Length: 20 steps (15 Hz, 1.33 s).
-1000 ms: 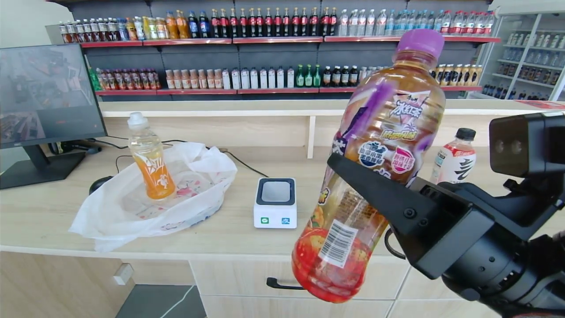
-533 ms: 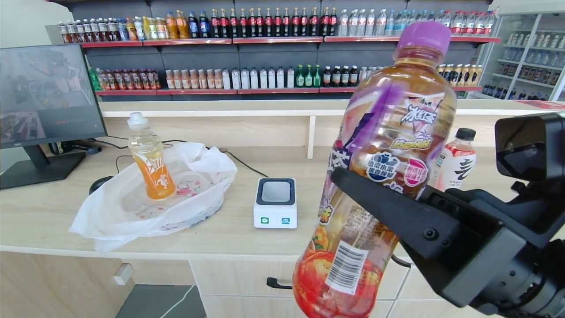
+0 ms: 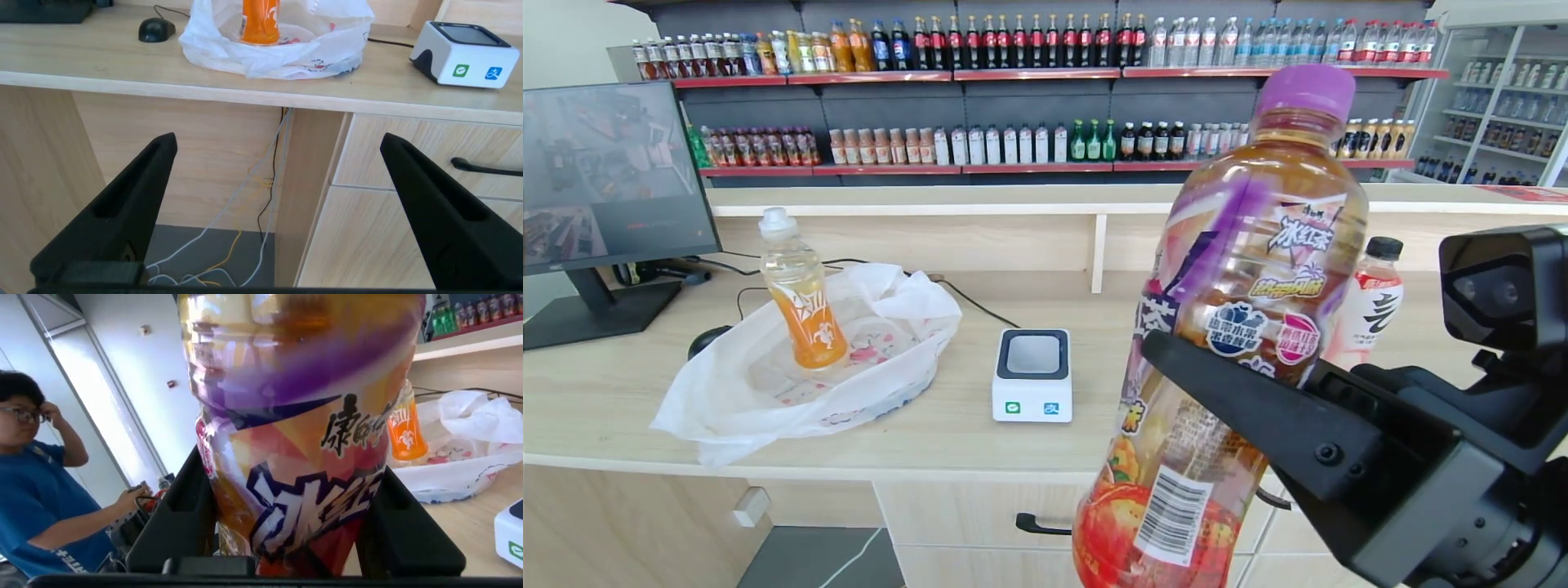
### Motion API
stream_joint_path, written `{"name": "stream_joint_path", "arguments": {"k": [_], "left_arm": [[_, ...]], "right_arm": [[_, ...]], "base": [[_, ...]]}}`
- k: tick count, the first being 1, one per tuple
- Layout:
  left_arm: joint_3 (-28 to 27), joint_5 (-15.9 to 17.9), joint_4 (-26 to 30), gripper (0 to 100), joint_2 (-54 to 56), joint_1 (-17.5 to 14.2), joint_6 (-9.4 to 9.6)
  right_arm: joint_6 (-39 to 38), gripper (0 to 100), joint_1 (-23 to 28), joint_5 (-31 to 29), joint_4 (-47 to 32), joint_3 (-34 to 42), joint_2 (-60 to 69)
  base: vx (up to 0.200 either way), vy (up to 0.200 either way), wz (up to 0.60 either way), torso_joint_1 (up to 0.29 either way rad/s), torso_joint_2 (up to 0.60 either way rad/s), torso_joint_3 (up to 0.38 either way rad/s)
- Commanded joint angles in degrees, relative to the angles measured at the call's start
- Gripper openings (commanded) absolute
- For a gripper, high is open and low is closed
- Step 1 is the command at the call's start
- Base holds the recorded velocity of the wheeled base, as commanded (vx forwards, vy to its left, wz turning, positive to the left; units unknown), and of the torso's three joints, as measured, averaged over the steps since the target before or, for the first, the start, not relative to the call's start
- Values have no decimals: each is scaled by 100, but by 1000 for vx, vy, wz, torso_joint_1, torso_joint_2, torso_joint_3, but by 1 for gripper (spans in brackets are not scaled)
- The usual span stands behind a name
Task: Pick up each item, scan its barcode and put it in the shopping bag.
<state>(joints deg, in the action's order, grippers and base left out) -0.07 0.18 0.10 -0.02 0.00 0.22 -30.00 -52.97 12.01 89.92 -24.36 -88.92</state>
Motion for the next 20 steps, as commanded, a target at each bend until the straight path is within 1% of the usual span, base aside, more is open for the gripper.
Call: {"name": "stream_joint_path", "arguments": {"k": [1,9,13,14,15,17,20], "left_arm": [[-1,-1,-1,100,2,0,-4],[7,-9,-1,100,2,0,-4],[-1,-1,-1,100,2,0,4],[-1,-1,-1,100,2,0,4],[7,-9,-1,100,2,0,-4],[-1,-9,-1,100,2,0,-4],[-1,-9,-1,100,2,0,-4]], "right_arm": [[3,0,-3,3,8,27,24],[73,0,-3,12,8,1,50],[592,0,76,-41,8,45,-117],[1067,0,454,-93,8,45,-372],[1383,0,718,-102,8,-8,-495],[1814,0,1008,-225,8,-8,-539],[2323,0,1342,-867,8,19,-609]], "base": [[0,0,0,0,0,0],[0,0,0,0,0,0],[0,0,0,0,0,0],[0,0,0,0,0,0],[0,0,0,0,0,0],[0,0,0,0,0,0],[0,0,0,0,0,0]]}}
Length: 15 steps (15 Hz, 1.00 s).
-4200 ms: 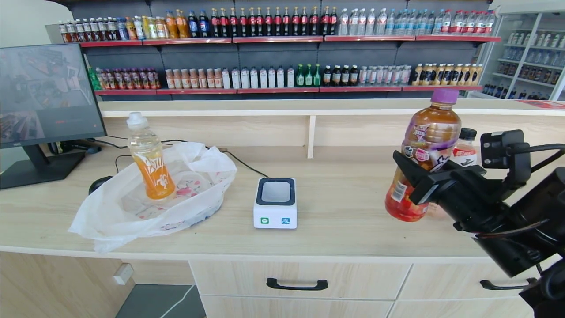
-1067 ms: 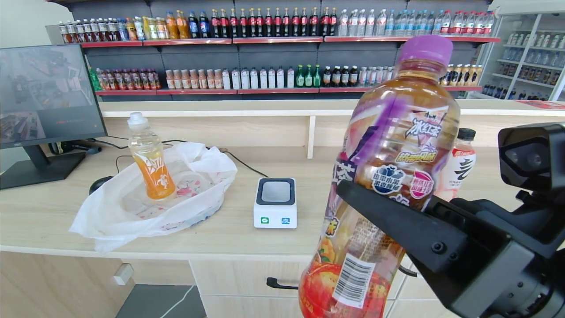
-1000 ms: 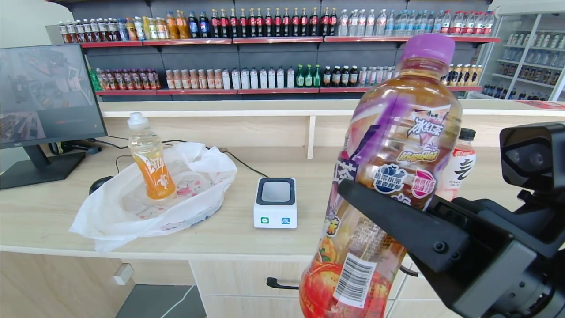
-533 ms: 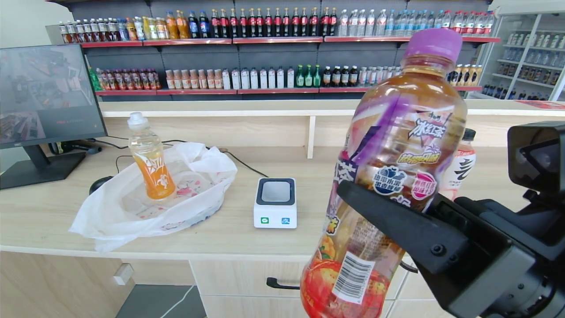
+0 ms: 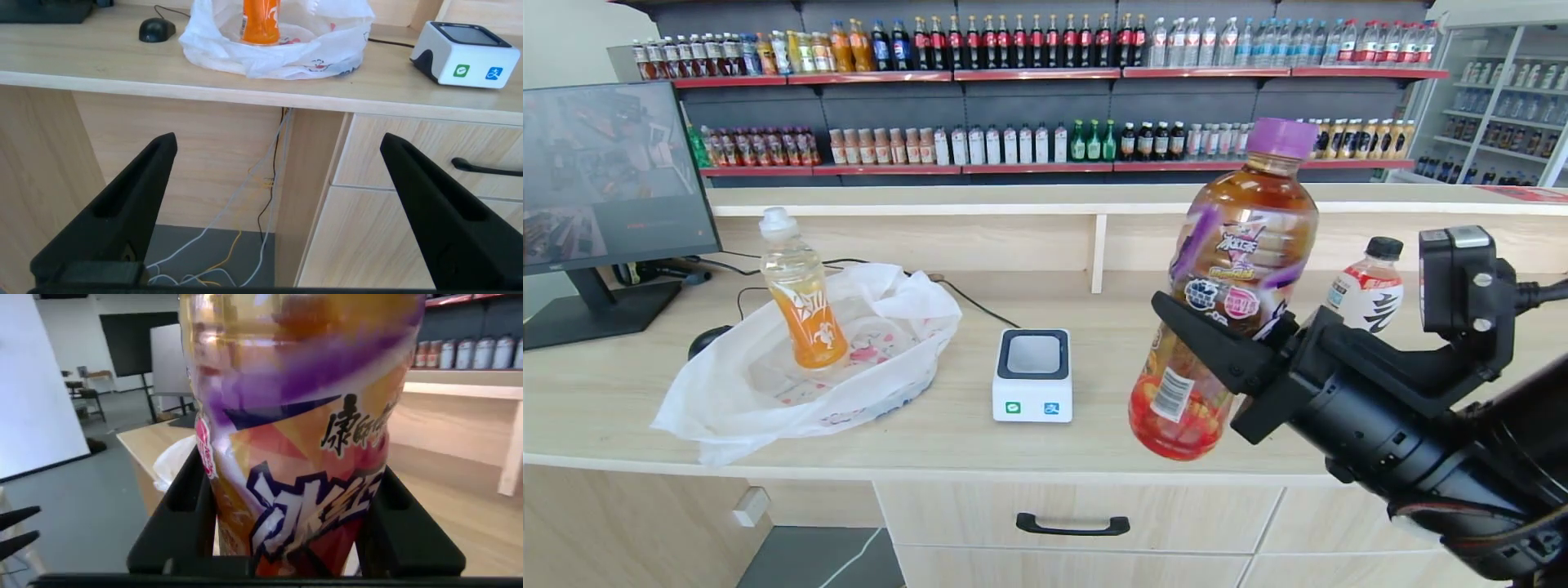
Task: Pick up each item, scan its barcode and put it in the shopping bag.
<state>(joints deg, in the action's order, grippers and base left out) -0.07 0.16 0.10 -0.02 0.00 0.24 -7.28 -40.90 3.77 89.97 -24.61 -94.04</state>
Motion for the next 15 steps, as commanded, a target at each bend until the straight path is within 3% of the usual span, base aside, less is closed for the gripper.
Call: {"name": "stream_joint_path", "arguments": {"k": [1,4,8,15], "left_arm": [[-1,2,-1,100,2,0,-7],[-1,2,-1,100,2,0,2],[-1,-7,-1,100,2,0,-7],[7,2,-1,100,2,0,2]], "right_arm": [[148,0,161,-271,3,71,-97],[640,0,179,-1176,3,229,-141],[824,0,513,-1238,3,-70,-422],[798,0,522,-1229,3,-386,-686]], "base": [[0,0,0,0,0,0],[0,0,0,0,0,0],[0,0,0,0,0,0],[0,0,0,0,0,0]]}}
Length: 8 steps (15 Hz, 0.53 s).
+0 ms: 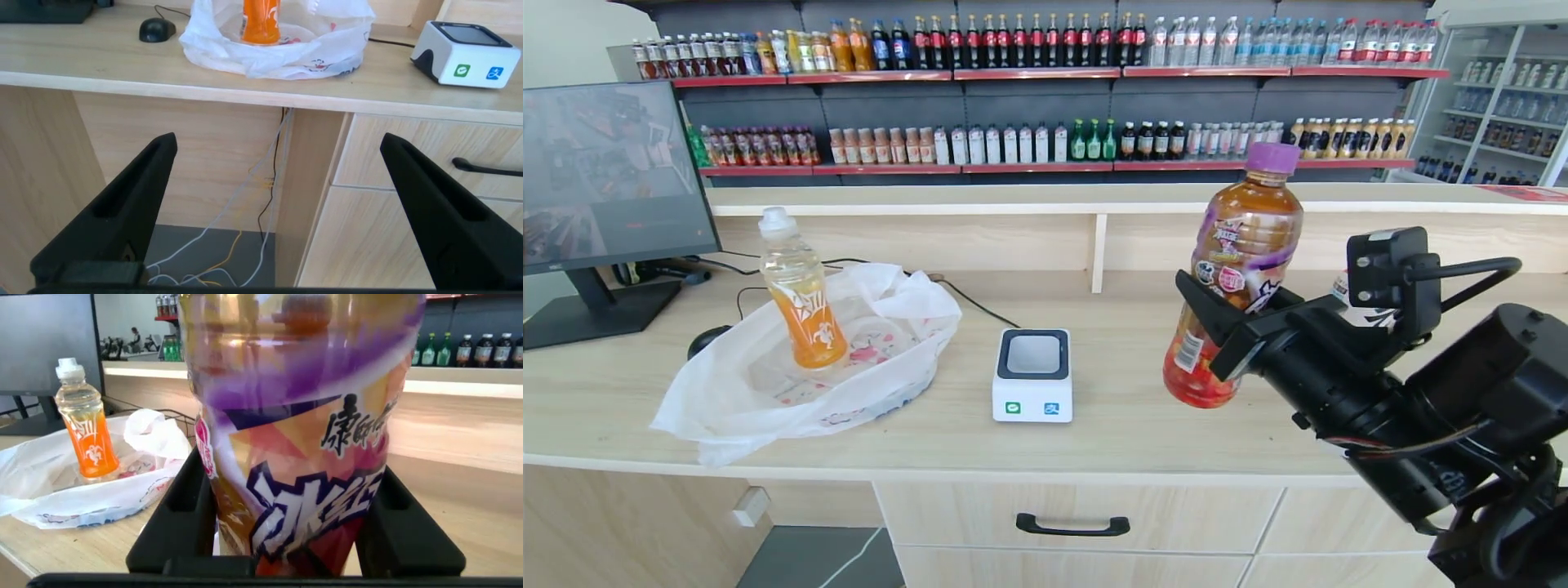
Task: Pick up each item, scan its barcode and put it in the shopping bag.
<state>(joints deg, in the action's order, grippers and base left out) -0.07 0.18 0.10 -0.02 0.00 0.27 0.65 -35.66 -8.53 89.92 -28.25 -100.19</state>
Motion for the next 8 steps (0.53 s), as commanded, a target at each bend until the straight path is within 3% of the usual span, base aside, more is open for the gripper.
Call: {"name": "stream_joint_path", "arguments": {"k": [1,8], "left_arm": [[7,-1,-1,100,2,0,0],[7,-1,-1,100,2,0,0]], "right_arm": [[-3,0,-3,1,8,-14,-70],[-29,0,-3,1,8,30,-114]], "base": [[0,0,0,0,0,0],[0,0,0,0,0,0]]}}
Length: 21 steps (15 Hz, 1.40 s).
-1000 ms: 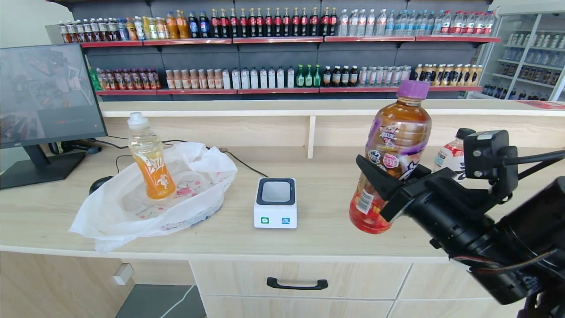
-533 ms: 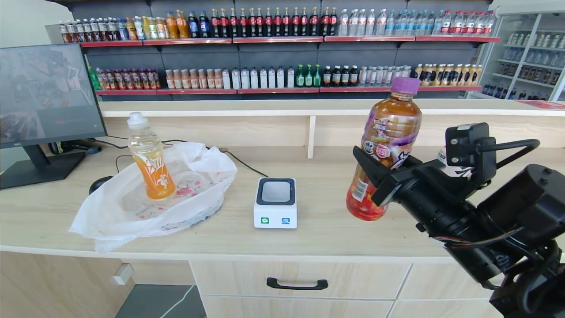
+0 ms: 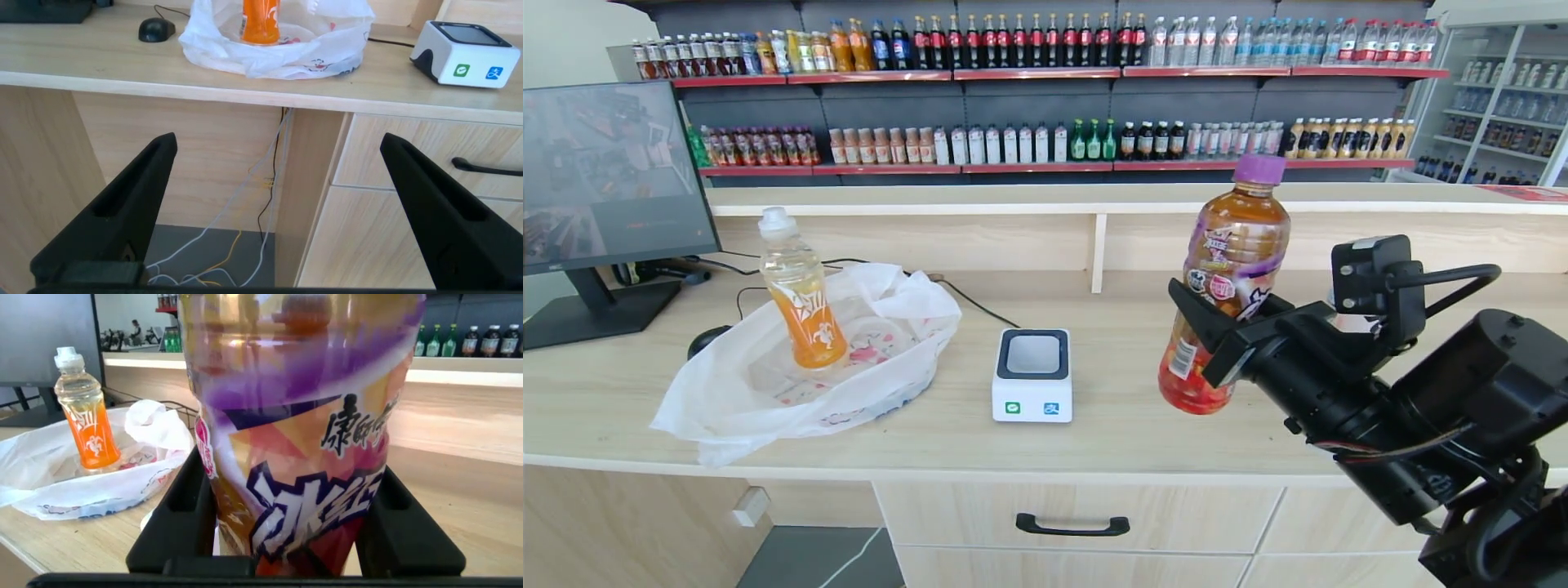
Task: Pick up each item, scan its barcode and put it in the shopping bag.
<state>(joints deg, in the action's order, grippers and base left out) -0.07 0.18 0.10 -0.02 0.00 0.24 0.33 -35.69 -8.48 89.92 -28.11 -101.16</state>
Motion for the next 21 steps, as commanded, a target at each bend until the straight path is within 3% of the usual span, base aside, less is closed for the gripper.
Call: {"name": "stream_joint_path", "arguments": {"k": [1,3,21], "left_arm": [[-1,-1,-1,100,2,0,2],[-1,-1,-1,100,2,0,2],[-1,-9,-1,100,2,0,-16]], "right_arm": [[-7,0,1,-4,8,34,-9],[-24,0,1,5,8,34,-18],[-7,0,168,5,8,236,439]], "base": [[0,0,0,0,0,0],[0,0,0,0,0,0],[0,200,0,3,2,3]]}}
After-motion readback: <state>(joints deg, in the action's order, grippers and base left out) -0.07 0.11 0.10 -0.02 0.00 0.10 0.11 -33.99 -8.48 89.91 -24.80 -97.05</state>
